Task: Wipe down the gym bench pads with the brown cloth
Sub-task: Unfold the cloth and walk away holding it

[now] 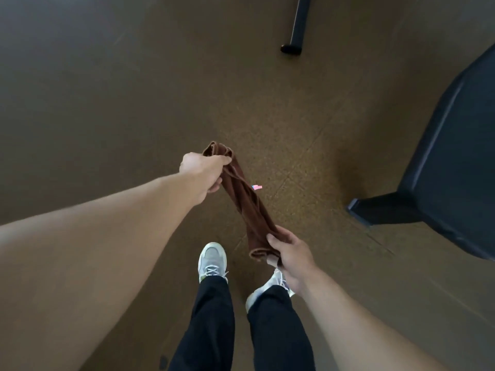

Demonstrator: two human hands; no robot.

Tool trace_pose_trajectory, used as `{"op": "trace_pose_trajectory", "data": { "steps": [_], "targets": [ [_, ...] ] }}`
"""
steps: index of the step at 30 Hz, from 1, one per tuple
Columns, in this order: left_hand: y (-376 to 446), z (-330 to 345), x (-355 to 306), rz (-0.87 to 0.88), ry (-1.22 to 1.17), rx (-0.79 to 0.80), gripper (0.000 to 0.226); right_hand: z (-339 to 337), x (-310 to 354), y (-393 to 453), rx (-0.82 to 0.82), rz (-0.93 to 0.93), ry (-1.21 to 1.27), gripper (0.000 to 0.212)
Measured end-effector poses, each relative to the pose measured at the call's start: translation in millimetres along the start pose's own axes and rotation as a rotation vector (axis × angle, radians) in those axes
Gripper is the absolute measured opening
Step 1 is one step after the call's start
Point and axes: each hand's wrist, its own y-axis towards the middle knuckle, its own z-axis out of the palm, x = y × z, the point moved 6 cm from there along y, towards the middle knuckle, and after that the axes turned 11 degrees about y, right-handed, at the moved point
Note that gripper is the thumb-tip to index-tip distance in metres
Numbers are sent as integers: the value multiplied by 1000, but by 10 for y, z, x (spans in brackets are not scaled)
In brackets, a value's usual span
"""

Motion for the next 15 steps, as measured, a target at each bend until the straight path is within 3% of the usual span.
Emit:
{"op": "trace_pose_trajectory", "data": {
  "steps": [7, 15],
  "targets": [
    [1058, 621, 147, 28, 98, 8, 16, 206, -329, 1132, -103, -11, 73, 34],
    [1472, 888, 114, 114, 149, 36, 19, 333, -378, 1463, -227, -109, -1, 34]
  ]
}}
